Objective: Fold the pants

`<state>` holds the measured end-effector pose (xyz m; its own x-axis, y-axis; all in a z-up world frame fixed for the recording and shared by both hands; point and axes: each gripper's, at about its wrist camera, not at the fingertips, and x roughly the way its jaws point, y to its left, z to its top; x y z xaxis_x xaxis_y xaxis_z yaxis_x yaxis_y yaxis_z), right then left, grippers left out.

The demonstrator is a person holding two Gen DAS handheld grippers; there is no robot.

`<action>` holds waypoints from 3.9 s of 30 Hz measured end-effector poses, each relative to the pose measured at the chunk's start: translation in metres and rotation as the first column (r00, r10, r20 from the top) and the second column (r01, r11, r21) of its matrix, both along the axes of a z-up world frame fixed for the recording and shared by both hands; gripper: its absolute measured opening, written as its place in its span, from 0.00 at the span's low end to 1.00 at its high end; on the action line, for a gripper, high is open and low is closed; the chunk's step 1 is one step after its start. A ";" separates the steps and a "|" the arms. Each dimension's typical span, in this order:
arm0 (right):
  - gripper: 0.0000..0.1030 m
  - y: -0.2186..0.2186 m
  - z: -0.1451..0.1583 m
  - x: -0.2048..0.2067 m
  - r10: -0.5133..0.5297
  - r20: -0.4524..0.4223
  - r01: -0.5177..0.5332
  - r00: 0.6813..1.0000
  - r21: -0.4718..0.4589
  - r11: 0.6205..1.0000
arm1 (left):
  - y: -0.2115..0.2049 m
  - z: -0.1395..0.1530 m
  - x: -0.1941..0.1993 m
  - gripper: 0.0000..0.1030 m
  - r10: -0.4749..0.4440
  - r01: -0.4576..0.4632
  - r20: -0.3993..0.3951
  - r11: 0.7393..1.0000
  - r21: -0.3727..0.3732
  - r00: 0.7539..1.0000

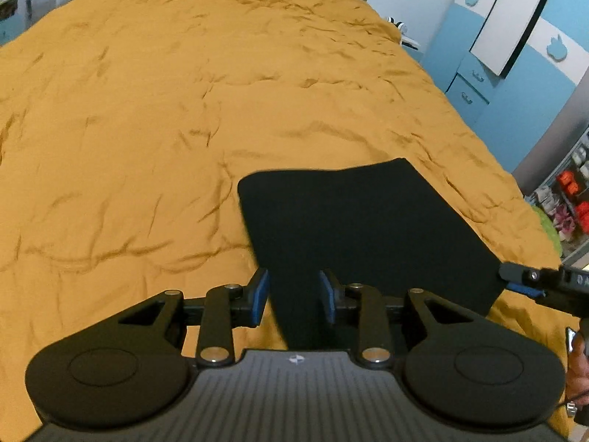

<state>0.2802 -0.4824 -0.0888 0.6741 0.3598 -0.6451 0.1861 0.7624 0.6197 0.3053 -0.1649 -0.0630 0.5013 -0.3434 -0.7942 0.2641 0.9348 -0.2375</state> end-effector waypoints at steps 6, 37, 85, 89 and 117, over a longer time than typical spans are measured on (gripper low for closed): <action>0.04 0.007 0.015 0.007 0.021 0.004 -0.021 1.000 -0.039 0.999 | 0.008 -0.012 -0.007 0.16 0.000 -0.002 -0.037 0.998 -0.062 0.999; 0.13 0.016 -0.024 -0.009 0.030 -0.085 -0.053 0.996 -0.278 0.959 | -0.007 -0.046 -0.086 0.03 -0.203 0.217 -0.136 0.971 0.097 0.970; 0.49 -0.034 -0.033 0.074 -0.005 -0.010 0.005 1.000 0.021 1.000 | 0.056 -0.020 0.055 0.62 0.185 -0.186 -0.021 0.967 -0.173 0.983; 0.59 -0.032 -0.050 0.070 0.023 -0.064 -0.014 0.998 0.144 0.989 | 0.051 -0.038 0.059 0.65 0.130 -0.164 -0.154 0.957 -0.240 0.979; 0.12 -0.017 -0.021 0.078 0.060 -0.010 -0.057 0.998 0.191 0.980 | 0.040 -0.011 0.051 0.18 0.092 -0.124 -0.115 0.940 -0.316 0.989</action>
